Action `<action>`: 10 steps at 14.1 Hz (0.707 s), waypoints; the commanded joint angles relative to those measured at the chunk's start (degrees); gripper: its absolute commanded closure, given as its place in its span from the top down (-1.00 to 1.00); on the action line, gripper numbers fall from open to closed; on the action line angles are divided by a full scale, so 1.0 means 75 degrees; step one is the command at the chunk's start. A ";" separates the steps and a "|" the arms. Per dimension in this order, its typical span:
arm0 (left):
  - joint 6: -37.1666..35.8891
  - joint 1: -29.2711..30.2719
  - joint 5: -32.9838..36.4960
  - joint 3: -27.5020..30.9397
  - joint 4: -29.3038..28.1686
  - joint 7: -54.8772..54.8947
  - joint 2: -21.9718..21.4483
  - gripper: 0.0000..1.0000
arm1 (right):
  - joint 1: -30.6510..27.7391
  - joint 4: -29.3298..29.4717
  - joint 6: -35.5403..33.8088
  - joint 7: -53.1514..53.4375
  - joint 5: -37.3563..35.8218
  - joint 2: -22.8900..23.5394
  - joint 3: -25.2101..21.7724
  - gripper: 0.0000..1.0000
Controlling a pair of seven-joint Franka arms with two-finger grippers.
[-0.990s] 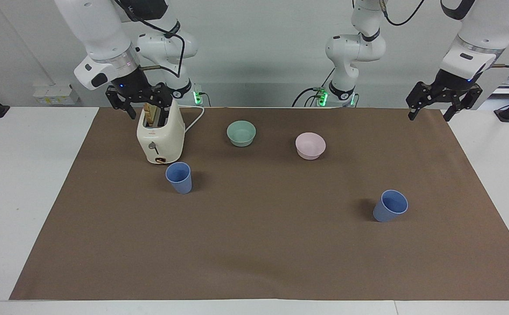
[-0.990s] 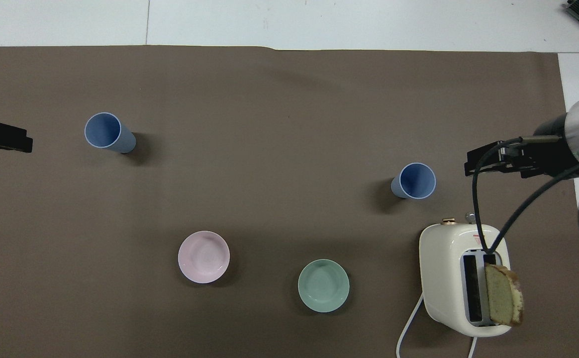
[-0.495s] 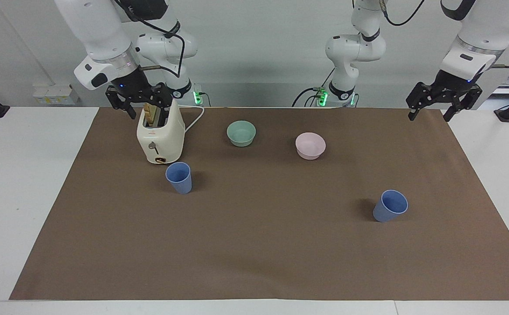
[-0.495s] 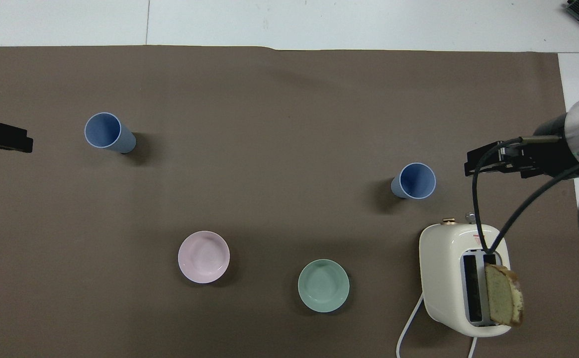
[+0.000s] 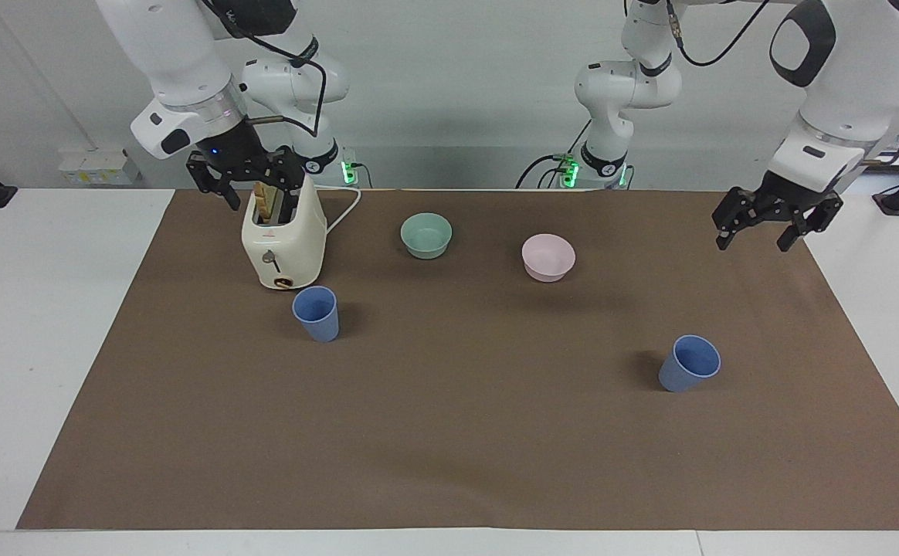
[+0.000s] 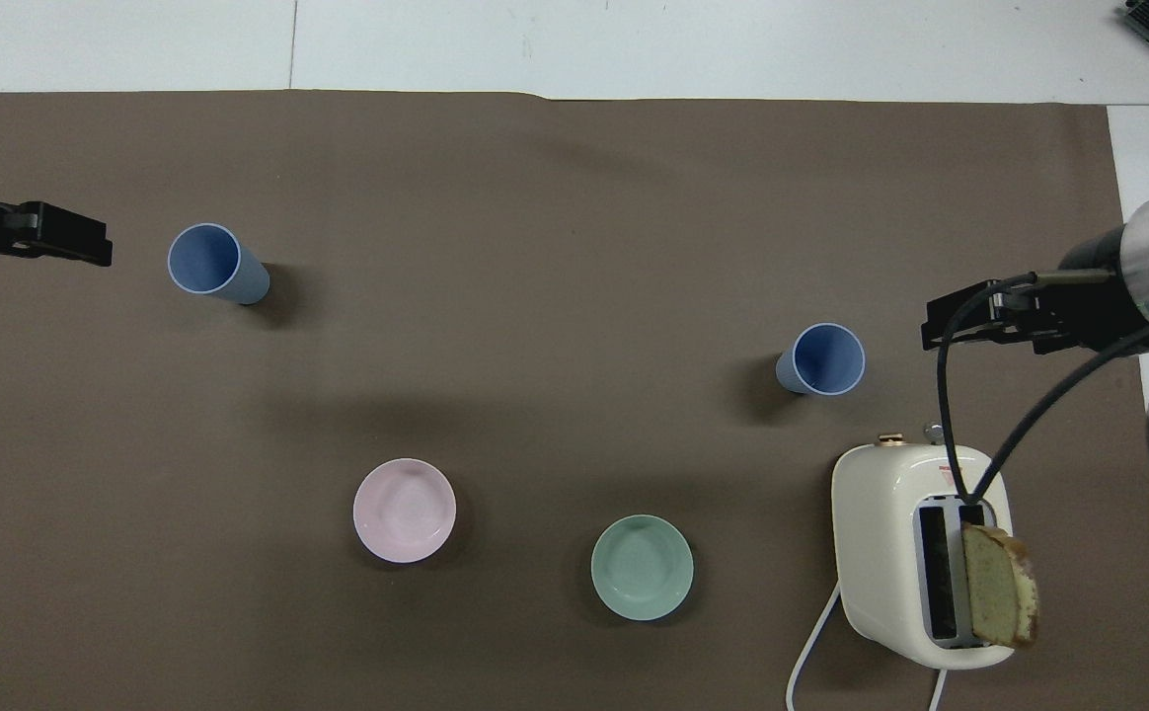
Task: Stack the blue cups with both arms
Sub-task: 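Reach the left gripper down onto the blue cup near it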
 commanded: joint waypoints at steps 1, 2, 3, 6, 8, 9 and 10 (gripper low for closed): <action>0.0718 0.0275 -0.0182 -0.0018 -0.0053 0.0064 0.0465 1.00 | -0.0066 -0.0261 0.0113 -0.0161 -0.0169 -0.0222 0.0041 1.00; 0.0928 0.0300 -0.0206 -0.0018 -0.0053 0.0122 0.0676 1.00 | -0.0066 -0.0261 0.0113 -0.0161 -0.0169 -0.0222 0.0041 1.00; 0.1244 0.0300 -0.0217 -0.0029 -0.0076 0.0158 0.0876 1.00 | -0.0066 -0.0273 0.0113 -0.0161 -0.0169 -0.0222 0.0041 1.00; 0.2029 0.0311 -0.0241 -0.0018 -0.0460 0.0298 0.1404 1.00 | -0.0078 -0.0296 0.0194 -0.0173 -0.0157 -0.0222 0.0041 1.00; 0.2953 0.0416 -0.0253 -0.0018 -0.1186 0.0462 0.1405 1.00 | -0.0089 -0.0320 0.0218 -0.0173 -0.0157 -0.0233 0.0041 1.00; 0.3260 0.0429 -0.0253 -0.0018 -0.1410 0.0509 0.1451 1.00 | -0.0101 -0.0424 0.0334 -0.0173 -0.0157 -0.0280 0.0041 1.00; 0.3460 0.0463 -0.0253 -0.0029 -0.1482 0.0544 0.1568 0.98 | -0.0101 -0.0506 0.0417 -0.0162 -0.0146 -0.0315 0.0041 1.00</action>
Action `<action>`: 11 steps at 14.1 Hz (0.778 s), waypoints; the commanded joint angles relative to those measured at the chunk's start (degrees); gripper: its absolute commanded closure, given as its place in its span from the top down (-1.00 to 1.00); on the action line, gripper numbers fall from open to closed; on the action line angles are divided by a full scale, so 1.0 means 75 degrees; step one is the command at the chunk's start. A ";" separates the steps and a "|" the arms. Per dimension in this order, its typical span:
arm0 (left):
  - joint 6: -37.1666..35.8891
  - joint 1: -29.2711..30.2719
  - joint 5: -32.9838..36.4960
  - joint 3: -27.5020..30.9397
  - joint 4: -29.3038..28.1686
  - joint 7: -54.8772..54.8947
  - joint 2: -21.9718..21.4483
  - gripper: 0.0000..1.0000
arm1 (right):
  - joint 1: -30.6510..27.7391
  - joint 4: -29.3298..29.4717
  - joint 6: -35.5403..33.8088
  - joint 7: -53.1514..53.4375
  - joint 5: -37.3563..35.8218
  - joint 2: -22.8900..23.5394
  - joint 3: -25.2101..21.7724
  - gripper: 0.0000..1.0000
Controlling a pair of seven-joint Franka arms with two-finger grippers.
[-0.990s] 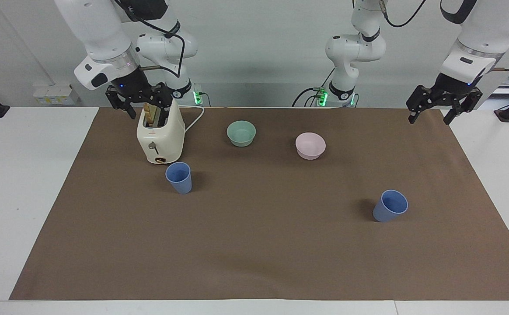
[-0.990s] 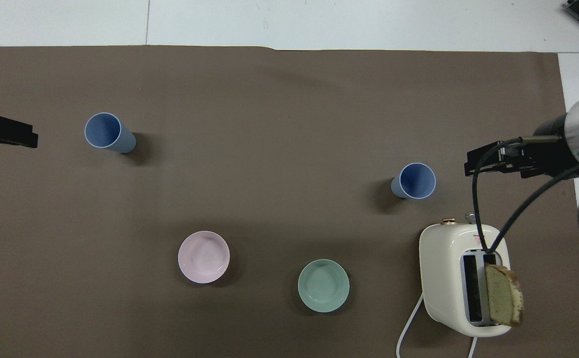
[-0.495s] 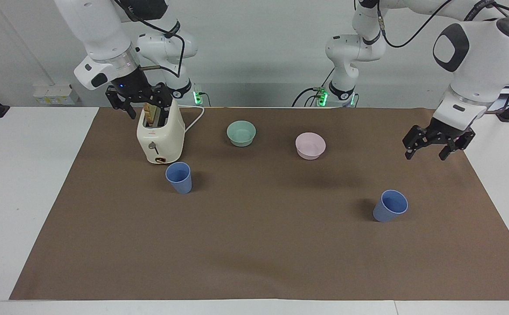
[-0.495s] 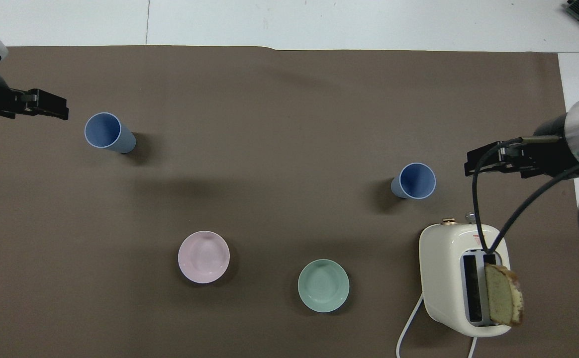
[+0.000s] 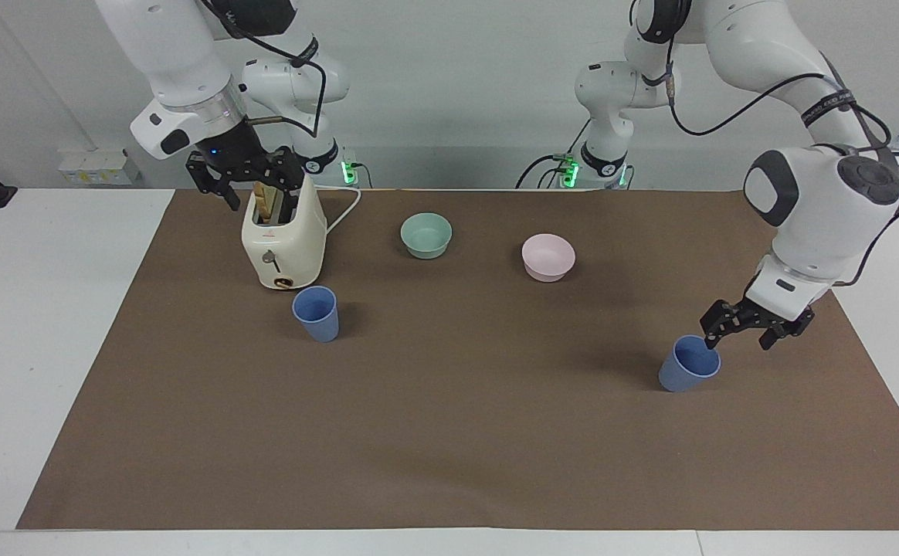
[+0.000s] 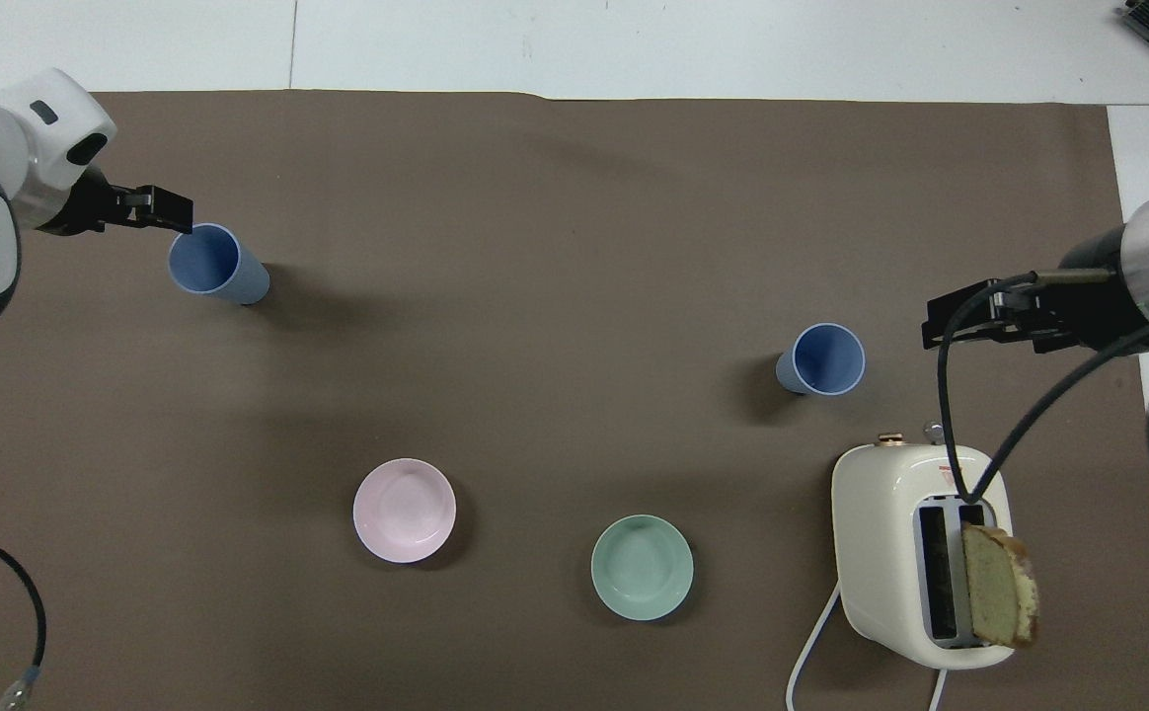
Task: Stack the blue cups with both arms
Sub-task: 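Reach the left gripper down onto the blue cup near it, then carry the blue cup with the left gripper toward the table center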
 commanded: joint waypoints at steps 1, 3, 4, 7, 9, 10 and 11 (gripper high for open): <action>0.0644 0.0146 -0.0128 -0.0038 -0.0487 0.0271 0.0071 0.94 | -0.0092 -0.0491 0.0318 -0.0161 -0.0146 -0.0343 0.0048 1.00; 0.0855 0.0170 -0.0140 -0.0038 -0.0696 0.0376 0.0167 0.72 | -0.0092 -0.0491 0.0307 -0.0161 -0.0146 -0.0355 0.0036 1.00; 0.0926 0.0216 -0.0140 -0.0038 -0.0872 0.0400 0.0120 0.48 | -0.0092 -0.0503 0.0307 -0.0161 -0.0146 -0.0355 0.0036 1.00; 0.0810 0.0158 -0.0152 -0.0038 -0.1225 0.0400 -0.0079 -0.83 | -0.0092 -0.0515 0.0307 -0.0161 -0.0146 -0.0355 0.0036 1.00; 0.0495 0.0147 -0.0140 -0.0061 -0.1179 0.0400 -0.0103 -1.00 | -0.0092 -0.0515 0.0307 -0.0161 -0.0146 -0.0355 0.0036 1.00; 0.0319 0.0135 -0.0140 -0.0119 -0.1109 0.0389 -0.0103 -1.00 | -0.0092 -0.0515 0.0307 -0.0161 -0.0146 -0.0355 0.0036 1.00; 0.0283 0.0123 -0.0140 -0.0143 -0.1062 0.0365 -0.0126 -1.00 | -0.0092 -0.0515 0.0307 -0.0161 -0.0146 -0.0355 0.0036 1.00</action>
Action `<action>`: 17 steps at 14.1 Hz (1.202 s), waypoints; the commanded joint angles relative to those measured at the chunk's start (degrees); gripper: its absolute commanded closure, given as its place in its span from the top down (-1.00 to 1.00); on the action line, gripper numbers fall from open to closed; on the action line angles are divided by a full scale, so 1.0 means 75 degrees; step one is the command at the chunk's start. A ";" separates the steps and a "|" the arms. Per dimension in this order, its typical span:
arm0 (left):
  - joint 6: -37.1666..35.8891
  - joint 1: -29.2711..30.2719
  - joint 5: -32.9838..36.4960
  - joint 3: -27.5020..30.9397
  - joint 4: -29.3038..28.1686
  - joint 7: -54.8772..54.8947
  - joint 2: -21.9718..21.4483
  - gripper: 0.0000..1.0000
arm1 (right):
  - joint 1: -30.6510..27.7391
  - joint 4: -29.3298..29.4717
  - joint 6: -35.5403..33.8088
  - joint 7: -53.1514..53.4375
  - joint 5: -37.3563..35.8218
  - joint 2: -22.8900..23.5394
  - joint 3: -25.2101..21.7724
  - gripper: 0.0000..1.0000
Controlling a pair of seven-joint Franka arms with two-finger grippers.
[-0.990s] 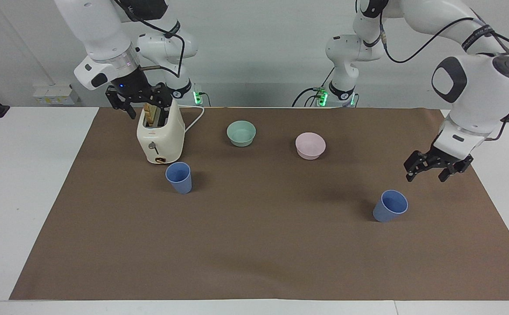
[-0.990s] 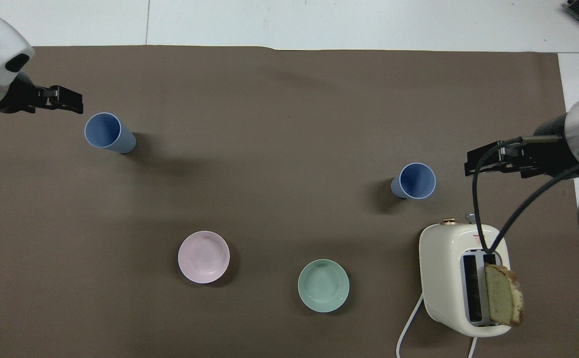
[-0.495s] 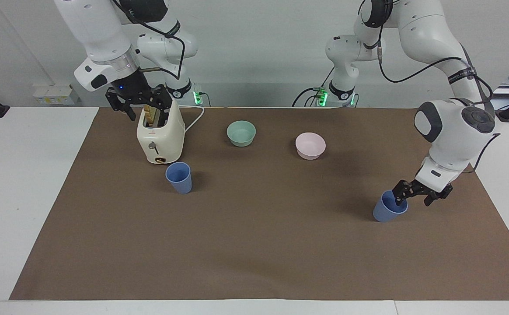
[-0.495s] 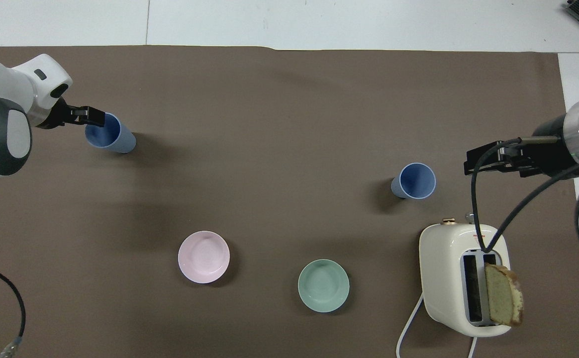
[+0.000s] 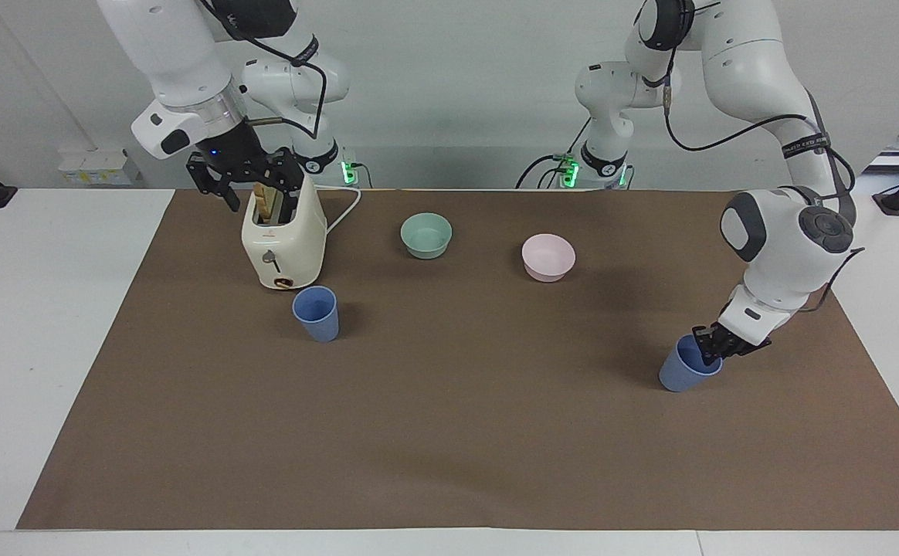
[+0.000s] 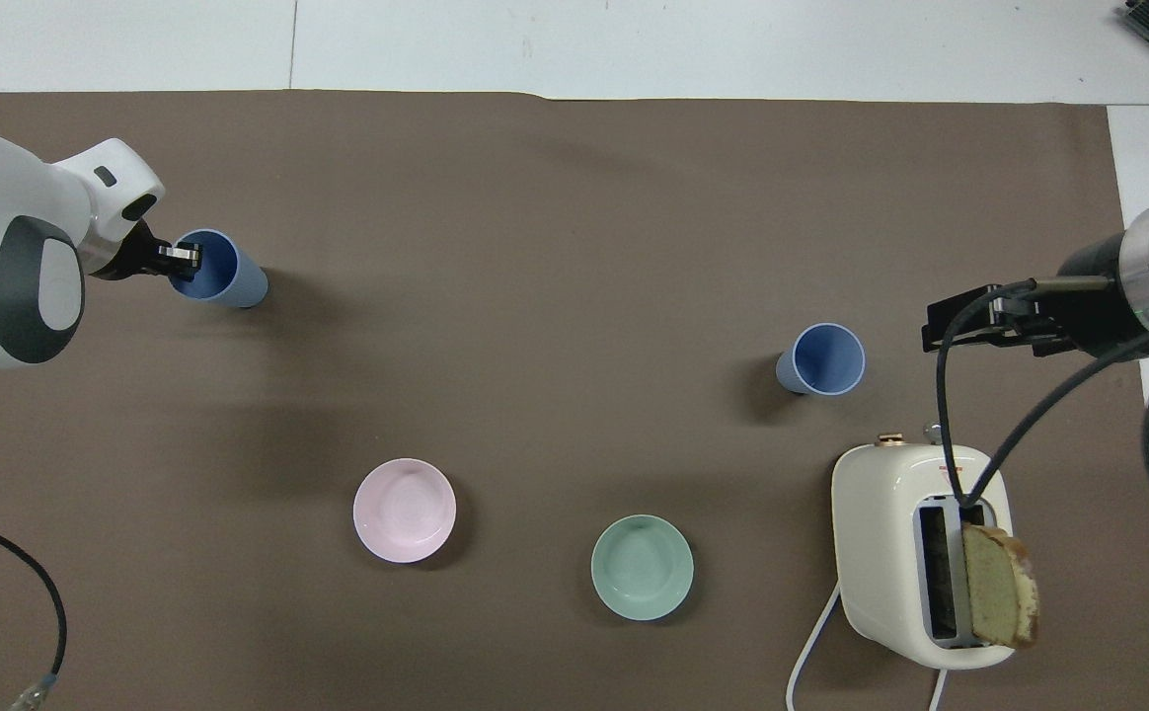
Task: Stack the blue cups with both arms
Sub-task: 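Carry the blue cup with the left gripper toward the table center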
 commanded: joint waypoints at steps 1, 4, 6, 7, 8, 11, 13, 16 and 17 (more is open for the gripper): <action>-0.0263 -0.0083 -0.0088 -0.0096 -0.0158 0.0091 -0.0383 -1.00 | -0.0087 -0.0267 0.0173 -0.0161 -0.0146 -0.0208 0.0046 1.00; -0.0287 -0.0761 -0.0088 -0.0096 -0.0158 -0.0049 -0.0537 -1.00 | -0.0087 -0.0267 0.0184 -0.0161 -0.0146 -0.0208 0.0046 1.00; -0.0170 -0.1207 -0.0088 -0.0119 -0.0181 -0.0691 -0.0548 -1.00 | -0.0087 -0.0267 0.0184 -0.0161 -0.0146 -0.0208 0.0046 1.00; -0.0146 -0.1534 -0.0100 -0.0119 -0.0239 -0.1054 -0.0583 -1.00 | -0.0087 -0.0267 0.0184 -0.0161 -0.0146 -0.0208 0.0046 1.00; -0.0146 -0.1920 -0.0100 -0.0119 -0.0286 -0.1452 -0.0642 -1.00 | -0.0087 -0.0267 0.0184 -0.0161 -0.0146 -0.0208 0.0046 1.00; -0.0088 -0.2894 -0.0100 -0.0119 -0.0485 -0.2462 -0.0817 -1.00 | -0.0087 -0.0267 0.0184 -0.0161 -0.0146 -0.0208 0.0046 1.00; 0.0005 -0.3514 -0.0100 -0.0143 -0.0661 -0.3082 -0.0749 -1.00 | -0.0087 -0.0267 0.0184 -0.0161 -0.0146 -0.0208 0.0046 1.00; 0.1094 -0.3880 -0.0112 -0.0178 -0.1223 -0.3378 -0.0818 -1.00 | -0.0087 -0.0267 0.0184 -0.0161 -0.0146 -0.0208 0.0046 1.00; 0.1096 -0.4009 -0.0147 -0.0178 -0.1317 -0.3378 -0.0864 -1.00 | -0.0087 -0.0267 0.0184 -0.0161 -0.0146 -0.0208 0.0046 1.00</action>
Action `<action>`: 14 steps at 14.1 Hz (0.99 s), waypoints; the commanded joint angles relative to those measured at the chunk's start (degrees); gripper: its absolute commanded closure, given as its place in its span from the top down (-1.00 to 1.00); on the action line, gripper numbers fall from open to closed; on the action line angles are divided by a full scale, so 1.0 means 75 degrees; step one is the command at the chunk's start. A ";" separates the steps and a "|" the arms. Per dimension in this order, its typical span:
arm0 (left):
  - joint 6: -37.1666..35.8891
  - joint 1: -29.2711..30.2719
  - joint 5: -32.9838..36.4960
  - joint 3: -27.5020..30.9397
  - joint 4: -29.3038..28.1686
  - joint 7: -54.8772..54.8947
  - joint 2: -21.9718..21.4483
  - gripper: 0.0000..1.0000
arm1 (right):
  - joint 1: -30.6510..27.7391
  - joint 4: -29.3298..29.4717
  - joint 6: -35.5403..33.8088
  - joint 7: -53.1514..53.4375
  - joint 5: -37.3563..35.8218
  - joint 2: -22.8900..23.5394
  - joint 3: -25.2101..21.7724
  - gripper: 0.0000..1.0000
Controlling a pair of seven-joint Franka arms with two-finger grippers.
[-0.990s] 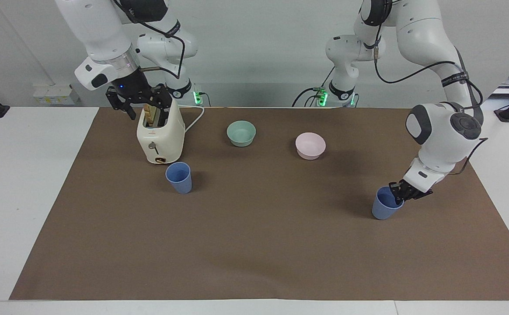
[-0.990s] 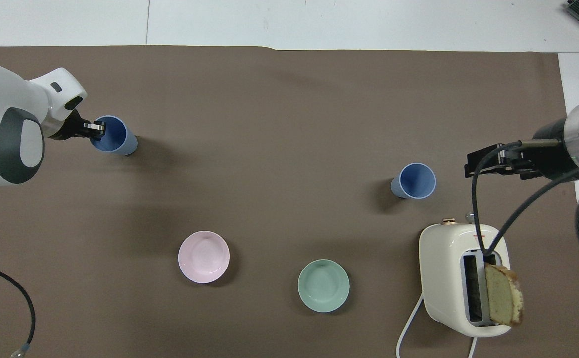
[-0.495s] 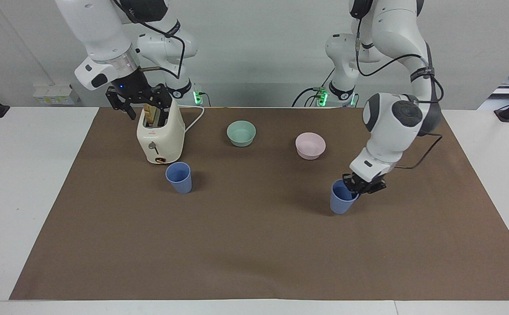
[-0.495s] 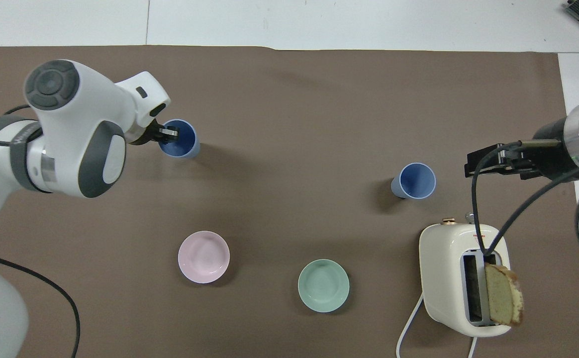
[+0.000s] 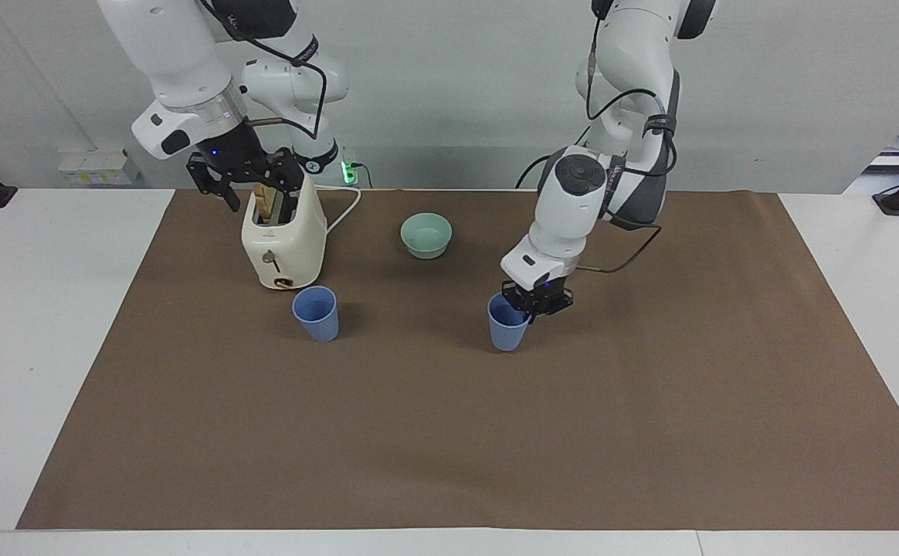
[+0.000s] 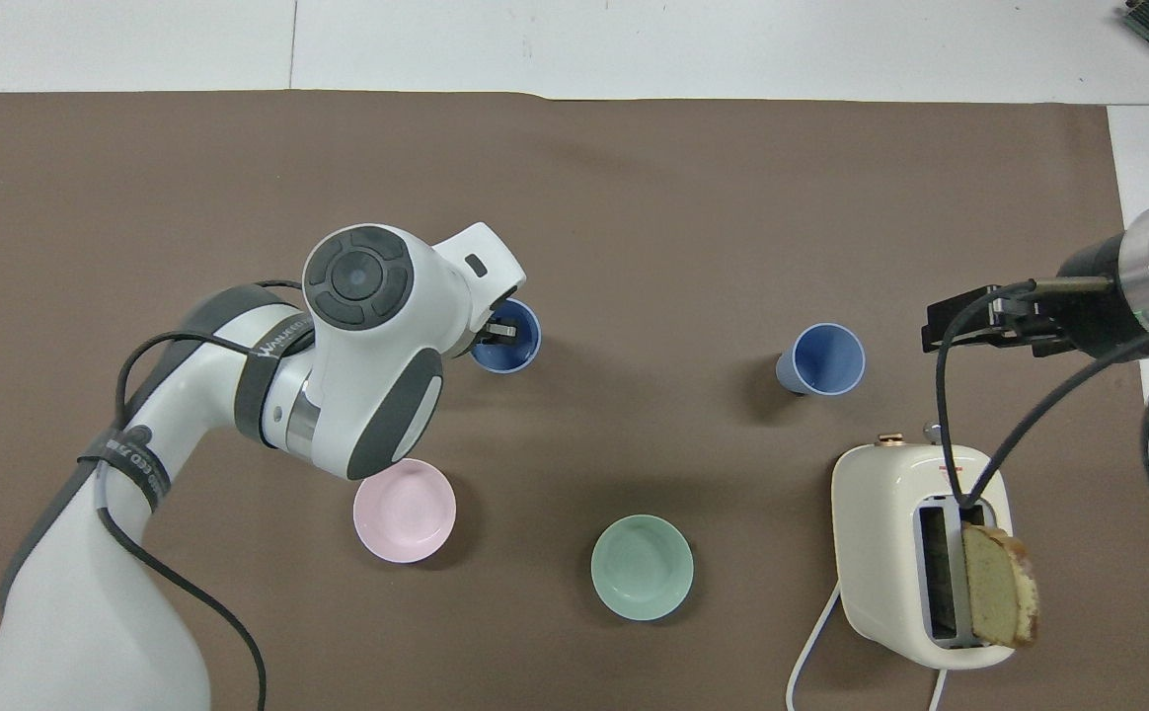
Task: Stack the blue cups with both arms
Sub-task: 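Carry the blue cup with the left gripper toward the table center, then release the cup and withdraw the left gripper while the right gripper reaches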
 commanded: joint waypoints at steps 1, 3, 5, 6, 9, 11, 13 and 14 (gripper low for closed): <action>0.0380 -0.0248 -0.0116 0.0110 -0.0550 -0.0004 -0.0363 -0.81 | -0.0086 -0.0252 0.0172 -0.0161 -0.0146 -0.0199 0.0046 1.00; 0.0263 -0.0295 -0.0186 0.0121 -0.0492 -0.0074 -0.0375 0.21 | -0.0086 -0.0252 0.0172 -0.0173 -0.0146 -0.0199 0.0046 1.00; 0.0216 -0.0272 -0.0233 0.0133 -0.0398 -0.0098 -0.0352 0.73 | -0.0086 -0.0252 0.0172 -0.0161 -0.0146 -0.0199 0.0046 1.00; 0.0204 -0.0226 -0.0233 0.0145 -0.0363 -0.0086 -0.0375 1.00 | -0.0086 -0.0252 0.0172 -0.0161 -0.0146 -0.0199 0.0046 1.00; -0.0075 -0.0016 -0.0233 0.0227 -0.0374 -0.0086 -0.0830 1.00 | -0.0098 -0.0263 0.0184 -0.0173 -0.0146 -0.0199 0.0046 1.00; -0.0859 0.0533 -0.0233 0.0238 -0.0374 0.0112 -0.1380 1.00 | -0.0086 -0.0566 0.0463 -0.0173 -0.0134 -0.0199 0.0046 1.00; -0.1410 0.1154 -0.0233 0.0238 -0.0374 0.0789 -0.1885 1.00 | -0.0075 -0.1023 0.1468 -0.0208 -0.0064 -0.0153 0.0046 1.00; -0.1657 0.1471 -0.0221 0.0238 -0.0351 0.1164 -0.2096 1.00 | -0.0075 -0.1048 0.1763 -0.0289 -0.0064 -0.0048 0.0046 1.00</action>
